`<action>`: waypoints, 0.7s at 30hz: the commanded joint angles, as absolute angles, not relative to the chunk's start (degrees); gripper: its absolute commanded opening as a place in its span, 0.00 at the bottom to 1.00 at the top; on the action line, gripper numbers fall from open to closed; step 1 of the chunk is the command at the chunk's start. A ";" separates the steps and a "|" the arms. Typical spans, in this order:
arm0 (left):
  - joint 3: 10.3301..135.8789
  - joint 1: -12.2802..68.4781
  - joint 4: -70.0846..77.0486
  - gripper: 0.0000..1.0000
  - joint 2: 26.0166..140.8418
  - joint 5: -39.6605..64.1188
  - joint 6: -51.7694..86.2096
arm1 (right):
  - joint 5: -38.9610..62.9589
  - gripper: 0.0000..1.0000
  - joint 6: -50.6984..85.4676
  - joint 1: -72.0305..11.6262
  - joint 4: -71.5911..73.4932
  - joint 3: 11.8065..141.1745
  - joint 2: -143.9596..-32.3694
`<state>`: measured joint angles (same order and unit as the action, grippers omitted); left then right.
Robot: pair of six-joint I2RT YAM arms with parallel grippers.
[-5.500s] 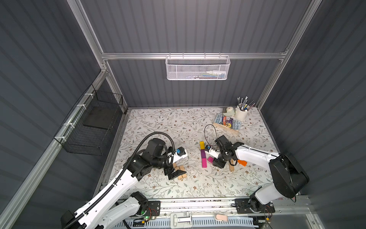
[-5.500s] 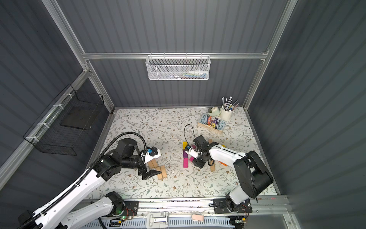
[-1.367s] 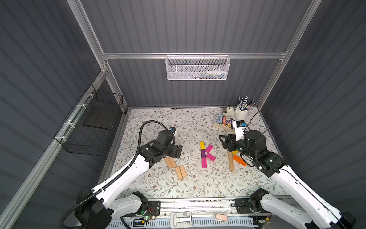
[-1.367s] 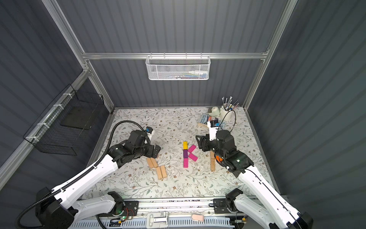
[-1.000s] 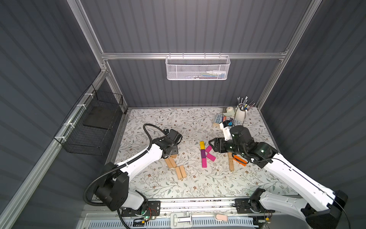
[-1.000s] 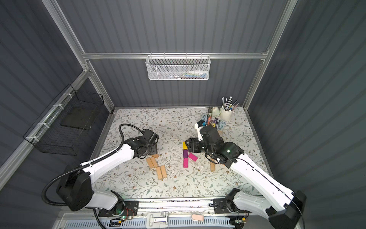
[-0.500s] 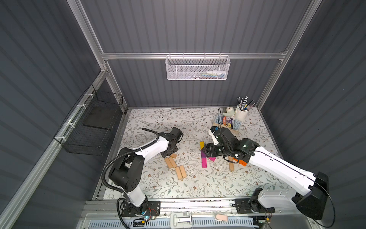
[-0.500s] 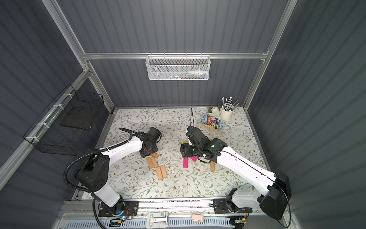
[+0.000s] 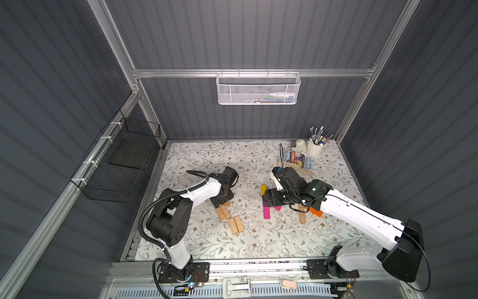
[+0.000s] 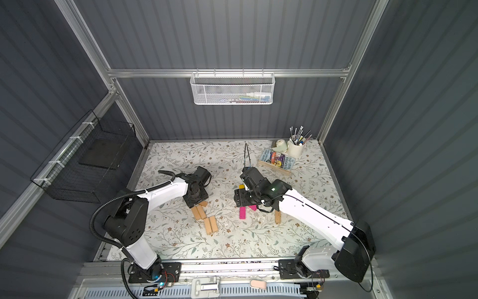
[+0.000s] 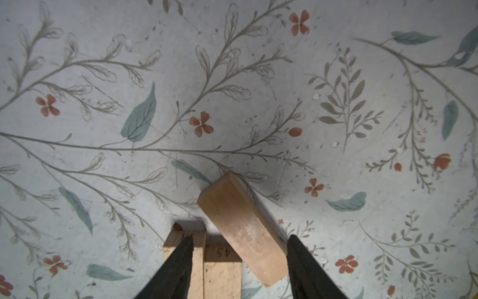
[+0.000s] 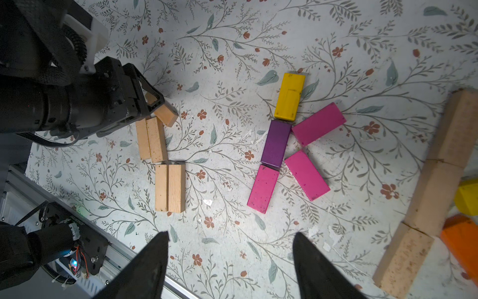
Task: Assemble the letter k with building blocks
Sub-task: Pick up the building block from the center of the board.
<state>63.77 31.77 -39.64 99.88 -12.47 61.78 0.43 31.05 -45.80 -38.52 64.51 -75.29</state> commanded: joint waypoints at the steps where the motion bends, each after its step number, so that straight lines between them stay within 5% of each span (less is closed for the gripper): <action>1: 63.03 31.29 -38.96 0.59 100.94 -10.81 62.39 | -0.33 0.76 31.17 -46.04 -39.64 64.80 -74.03; 21: 64.29 31.18 -36.74 0.29 104.90 -10.53 56.46 | -1.62 0.76 31.31 -46.00 -40.48 64.95 -73.68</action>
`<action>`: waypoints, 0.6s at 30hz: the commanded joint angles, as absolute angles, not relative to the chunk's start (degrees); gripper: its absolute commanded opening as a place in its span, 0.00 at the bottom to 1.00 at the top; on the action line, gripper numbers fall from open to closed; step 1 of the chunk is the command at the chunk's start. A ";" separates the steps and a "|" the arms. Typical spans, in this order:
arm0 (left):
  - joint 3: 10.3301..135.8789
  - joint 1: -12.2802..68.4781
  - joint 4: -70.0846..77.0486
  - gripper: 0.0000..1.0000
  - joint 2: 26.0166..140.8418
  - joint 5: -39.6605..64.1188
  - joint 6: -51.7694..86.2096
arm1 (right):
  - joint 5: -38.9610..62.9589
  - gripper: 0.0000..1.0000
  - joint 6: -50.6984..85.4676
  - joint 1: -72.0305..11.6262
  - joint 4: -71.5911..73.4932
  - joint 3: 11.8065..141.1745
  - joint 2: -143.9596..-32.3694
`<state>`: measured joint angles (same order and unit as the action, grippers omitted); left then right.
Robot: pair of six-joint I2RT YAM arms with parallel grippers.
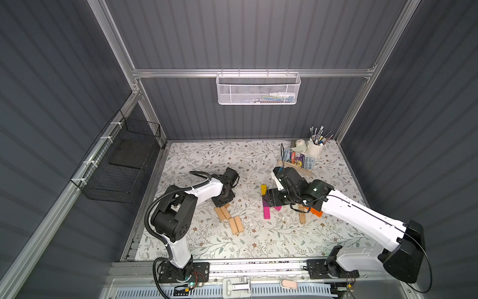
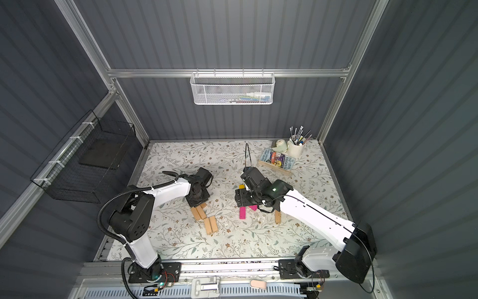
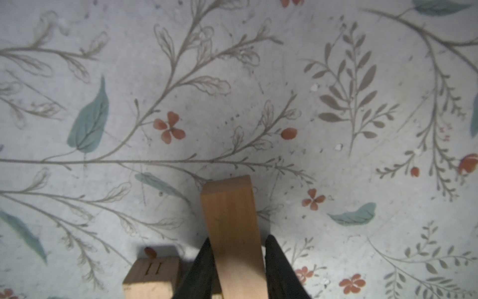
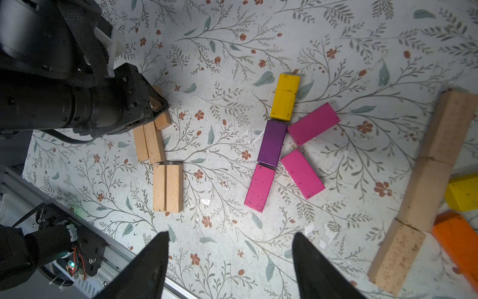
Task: Assemble the letter k with building blocks
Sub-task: Pick up the building block from the center of the board.
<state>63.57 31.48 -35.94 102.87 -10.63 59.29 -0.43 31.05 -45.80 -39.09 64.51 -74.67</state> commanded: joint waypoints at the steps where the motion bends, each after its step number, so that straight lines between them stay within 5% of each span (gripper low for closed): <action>1: 64.39 31.20 -36.67 0.28 104.86 -10.71 55.75 | -1.95 0.76 31.48 -46.05 -40.48 64.80 -73.68; 18: 77.38 37.59 -38.52 0.16 109.27 -10.72 34.83 | -7.62 0.99 35.03 -44.65 -36.28 58.97 -66.41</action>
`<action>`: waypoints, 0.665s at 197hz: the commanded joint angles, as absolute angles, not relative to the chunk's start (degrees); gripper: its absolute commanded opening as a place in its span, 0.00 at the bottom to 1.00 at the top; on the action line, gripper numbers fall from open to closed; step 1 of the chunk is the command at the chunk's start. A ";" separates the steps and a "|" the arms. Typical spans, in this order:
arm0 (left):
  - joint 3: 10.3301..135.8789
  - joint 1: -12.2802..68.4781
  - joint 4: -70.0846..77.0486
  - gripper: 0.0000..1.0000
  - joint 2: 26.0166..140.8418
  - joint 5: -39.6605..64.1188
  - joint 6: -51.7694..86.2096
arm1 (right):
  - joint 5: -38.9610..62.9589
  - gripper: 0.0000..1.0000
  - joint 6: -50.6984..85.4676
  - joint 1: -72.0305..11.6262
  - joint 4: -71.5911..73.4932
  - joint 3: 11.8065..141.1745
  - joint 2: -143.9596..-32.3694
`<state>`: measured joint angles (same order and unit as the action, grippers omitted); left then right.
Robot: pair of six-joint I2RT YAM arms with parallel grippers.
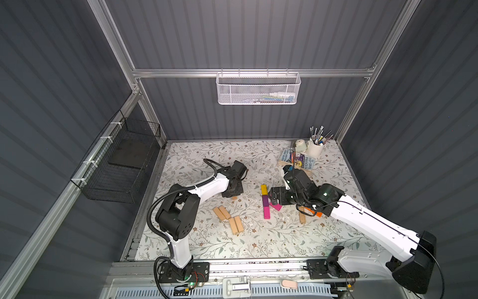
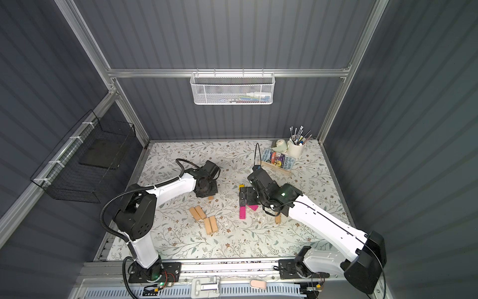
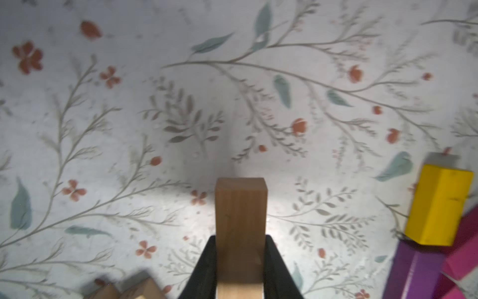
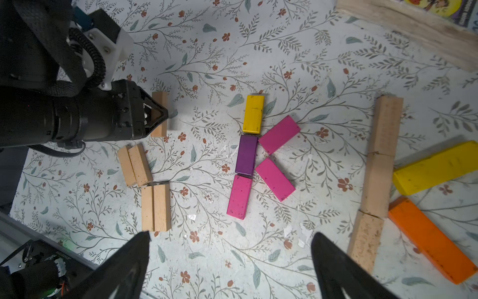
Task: Assemble the letter k with building blocks
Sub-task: Pick up the building block from the center of the board, then place the building block at the center of the board.
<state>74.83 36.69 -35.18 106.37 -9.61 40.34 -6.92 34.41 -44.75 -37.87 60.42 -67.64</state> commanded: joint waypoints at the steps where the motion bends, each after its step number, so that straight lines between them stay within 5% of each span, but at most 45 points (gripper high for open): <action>1: 78.51 37.77 -39.20 0.17 110.10 -11.28 34.38 | -7.39 0.99 35.11 -44.68 -36.03 58.66 -66.14; 131: 82.71 36.38 -40.27 0.22 116.28 -12.12 34.21 | -6.70 0.99 36.50 -44.65 -38.14 59.24 -67.23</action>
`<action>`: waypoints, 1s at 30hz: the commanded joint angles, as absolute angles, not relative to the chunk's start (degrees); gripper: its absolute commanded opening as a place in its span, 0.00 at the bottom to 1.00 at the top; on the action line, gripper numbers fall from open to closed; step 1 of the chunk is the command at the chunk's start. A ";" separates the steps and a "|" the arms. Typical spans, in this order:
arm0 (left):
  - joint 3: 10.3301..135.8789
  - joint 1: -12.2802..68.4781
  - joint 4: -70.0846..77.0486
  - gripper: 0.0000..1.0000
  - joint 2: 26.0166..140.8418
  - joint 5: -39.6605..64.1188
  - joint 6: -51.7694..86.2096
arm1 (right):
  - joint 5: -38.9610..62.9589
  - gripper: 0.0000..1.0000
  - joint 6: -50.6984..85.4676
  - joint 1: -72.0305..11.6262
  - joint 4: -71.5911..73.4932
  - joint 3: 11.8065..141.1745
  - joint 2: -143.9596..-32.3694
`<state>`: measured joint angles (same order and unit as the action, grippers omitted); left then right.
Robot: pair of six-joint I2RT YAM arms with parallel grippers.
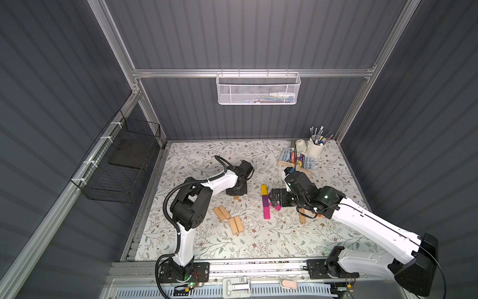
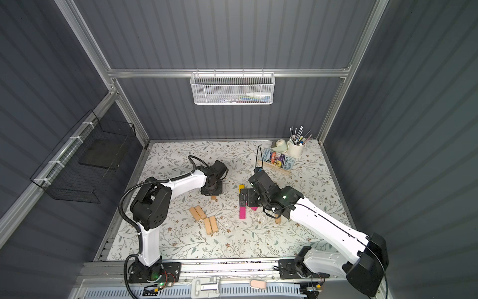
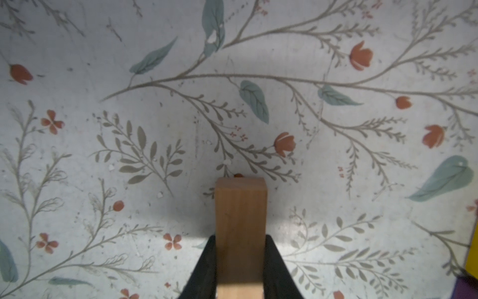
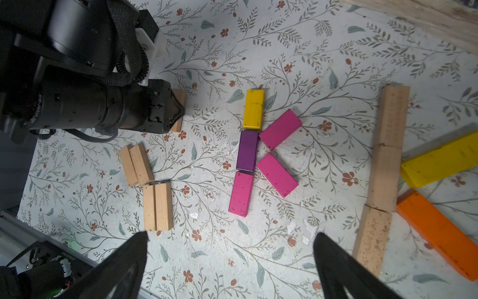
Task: Assemble the letter k with building blocks
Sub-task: Place the building block at the center of the board.
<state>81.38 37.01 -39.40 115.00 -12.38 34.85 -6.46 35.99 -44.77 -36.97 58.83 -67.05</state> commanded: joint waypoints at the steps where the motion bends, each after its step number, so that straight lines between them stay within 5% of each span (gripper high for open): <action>1: 82.75 36.38 -40.26 0.23 116.28 -12.08 34.24 | -6.69 0.99 36.49 -44.65 -38.18 59.24 -67.28; 21: 82.88 35.92 -40.50 0.39 116.09 -11.69 35.95 | -6.59 0.99 36.55 -44.66 -38.59 60.18 -68.01; 30: 81.48 35.90 -41.30 0.40 107.14 -14.24 38.10 | -6.82 0.99 36.82 -44.66 -38.14 59.86 -67.70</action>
